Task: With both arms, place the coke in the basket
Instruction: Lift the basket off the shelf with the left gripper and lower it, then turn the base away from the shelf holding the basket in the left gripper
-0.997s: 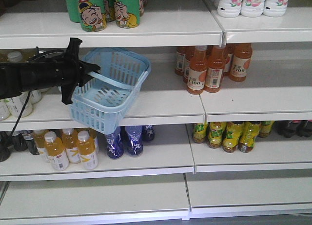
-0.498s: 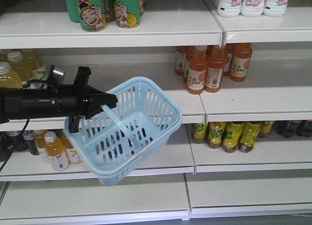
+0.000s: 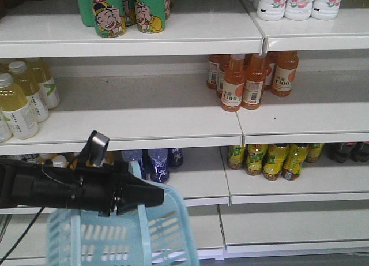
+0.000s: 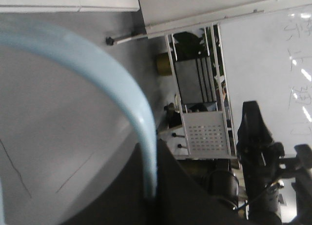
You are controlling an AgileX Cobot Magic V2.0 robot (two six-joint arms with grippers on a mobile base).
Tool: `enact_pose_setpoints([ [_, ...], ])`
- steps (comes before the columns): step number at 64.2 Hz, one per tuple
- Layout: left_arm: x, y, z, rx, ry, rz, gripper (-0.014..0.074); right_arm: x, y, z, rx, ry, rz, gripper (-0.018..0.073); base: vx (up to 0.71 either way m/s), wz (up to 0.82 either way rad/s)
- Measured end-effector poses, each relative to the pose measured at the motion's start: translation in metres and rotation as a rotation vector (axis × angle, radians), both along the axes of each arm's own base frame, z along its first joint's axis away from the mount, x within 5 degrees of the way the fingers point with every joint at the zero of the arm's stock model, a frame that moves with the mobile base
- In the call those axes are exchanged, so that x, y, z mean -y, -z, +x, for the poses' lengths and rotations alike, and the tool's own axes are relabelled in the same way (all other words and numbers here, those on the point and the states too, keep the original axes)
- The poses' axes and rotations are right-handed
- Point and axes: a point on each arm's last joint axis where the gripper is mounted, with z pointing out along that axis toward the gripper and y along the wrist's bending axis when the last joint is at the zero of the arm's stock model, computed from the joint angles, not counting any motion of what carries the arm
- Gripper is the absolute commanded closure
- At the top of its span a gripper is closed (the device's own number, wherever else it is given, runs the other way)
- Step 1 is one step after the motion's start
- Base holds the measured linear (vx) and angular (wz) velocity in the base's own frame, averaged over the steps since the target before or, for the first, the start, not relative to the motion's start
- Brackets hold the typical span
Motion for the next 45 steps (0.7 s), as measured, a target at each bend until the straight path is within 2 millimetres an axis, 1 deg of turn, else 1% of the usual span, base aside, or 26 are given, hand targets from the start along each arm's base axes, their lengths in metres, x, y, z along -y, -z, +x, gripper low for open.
enact_pose_setpoints([
  [6, 0.006, 0.007, -0.012, -0.015, 0.036, 0.010, 0.0604, 0.000, 0.000, 0.000, 0.000, 0.000, 0.000, 0.0569, 0.00, 0.00],
  [11, 0.009, 0.010, -0.017, -0.012, 0.054, 0.014, 0.0604, 0.000, 0.000, 0.000, 0.000, 0.000, 0.000, 0.0569, 0.00, 0.00],
  [45, 0.032, 0.009, -0.032, -0.011, 0.144, 0.011, 0.0604, 0.000, 0.000, 0.000, 0.000, 0.000, 0.000, 0.0569, 0.00, 0.00],
])
